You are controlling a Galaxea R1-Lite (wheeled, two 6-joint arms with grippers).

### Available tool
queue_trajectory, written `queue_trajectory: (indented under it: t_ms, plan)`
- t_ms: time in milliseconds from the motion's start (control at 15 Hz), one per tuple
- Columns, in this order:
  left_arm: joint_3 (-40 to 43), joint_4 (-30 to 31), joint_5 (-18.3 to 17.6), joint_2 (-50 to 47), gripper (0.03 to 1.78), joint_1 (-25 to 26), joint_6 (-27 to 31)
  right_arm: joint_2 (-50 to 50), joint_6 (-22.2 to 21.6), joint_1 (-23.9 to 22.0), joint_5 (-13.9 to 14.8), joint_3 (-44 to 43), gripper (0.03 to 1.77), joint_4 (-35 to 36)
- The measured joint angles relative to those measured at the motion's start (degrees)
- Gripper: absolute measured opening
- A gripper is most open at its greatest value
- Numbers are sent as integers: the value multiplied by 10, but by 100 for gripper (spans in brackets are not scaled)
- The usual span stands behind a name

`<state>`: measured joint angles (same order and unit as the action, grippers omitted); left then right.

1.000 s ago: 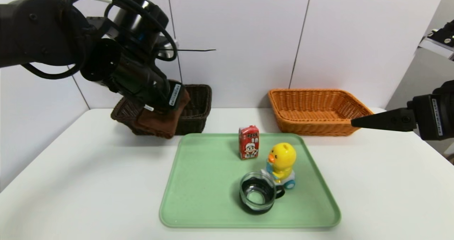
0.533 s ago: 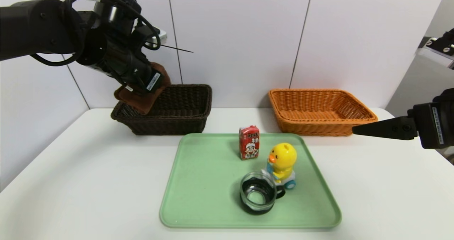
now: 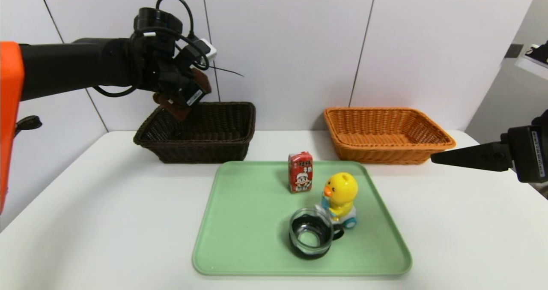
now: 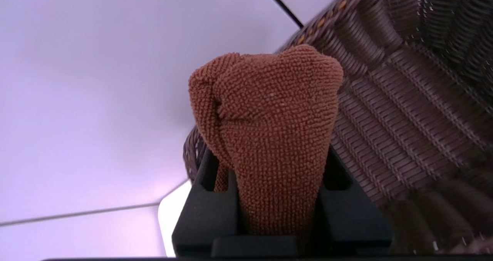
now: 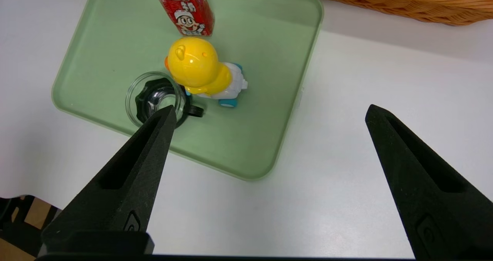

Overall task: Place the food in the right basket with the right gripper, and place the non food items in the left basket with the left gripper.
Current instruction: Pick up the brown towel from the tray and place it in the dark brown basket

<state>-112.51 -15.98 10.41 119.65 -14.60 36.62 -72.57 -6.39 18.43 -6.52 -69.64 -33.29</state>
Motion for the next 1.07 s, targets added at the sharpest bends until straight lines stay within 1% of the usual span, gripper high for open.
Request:
queue_trajectory:
  t_ms: [333,400,467,667,867,1067]
  plan:
    - [0,8,1,48,47,3,-7,0,-1,0,1,3,170,0]
    - [0,9,1,54,54,4,-9,0,-1,0,0,4,170,0]
    - [0,10,1,58,69,5,-10,0,-2,0,0,5,170,0]
    - [0,9,1,61,101,5,-12,0,-2,0,0,12,170,0]
    - [0,8,2,52,123,5,-23,0,-3,0,-1,15,170,1]
    - [0,6,1,39,139,6,-25,0,-2,0,-1,15,170,1]
